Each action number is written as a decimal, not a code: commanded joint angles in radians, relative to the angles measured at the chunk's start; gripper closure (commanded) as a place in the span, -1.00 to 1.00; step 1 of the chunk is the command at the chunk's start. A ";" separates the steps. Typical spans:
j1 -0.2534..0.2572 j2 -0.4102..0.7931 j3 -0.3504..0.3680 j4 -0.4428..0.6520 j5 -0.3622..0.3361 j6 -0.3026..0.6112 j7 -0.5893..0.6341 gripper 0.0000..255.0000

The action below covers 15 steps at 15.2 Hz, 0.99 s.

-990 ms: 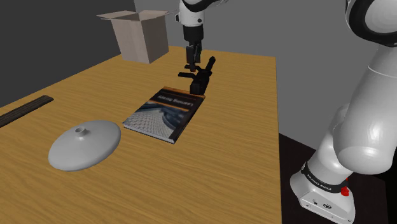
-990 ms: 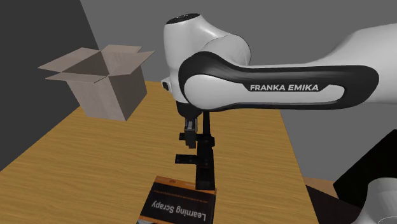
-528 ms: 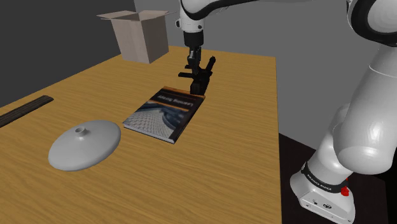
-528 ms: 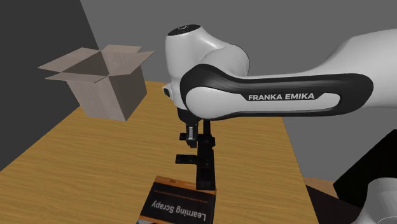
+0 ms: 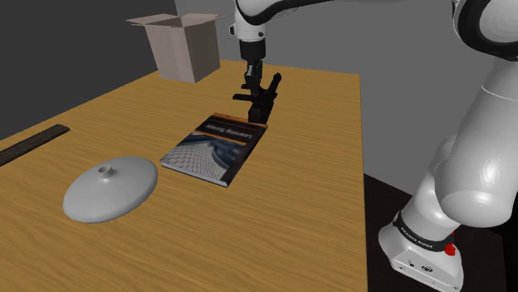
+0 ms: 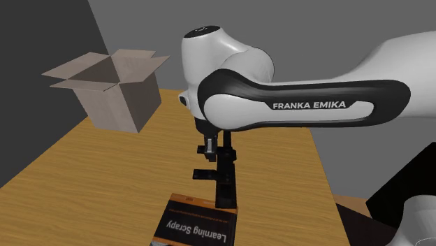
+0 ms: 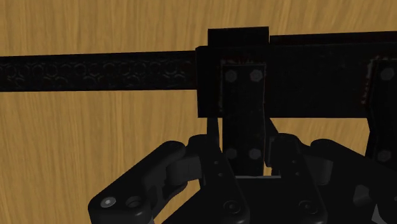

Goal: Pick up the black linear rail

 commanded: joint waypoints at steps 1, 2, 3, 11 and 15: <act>0.000 0.002 0.000 0.022 0.000 -0.020 -0.001 1.00; 0.000 0.003 0.000 0.037 0.000 -0.034 -0.001 1.00; 0.000 0.005 0.000 0.052 0.000 -0.048 -0.001 1.00; 0.000 0.024 0.000 0.186 0.001 -0.162 -0.004 1.00; 0.000 0.036 0.000 0.246 0.001 -0.209 -0.006 1.00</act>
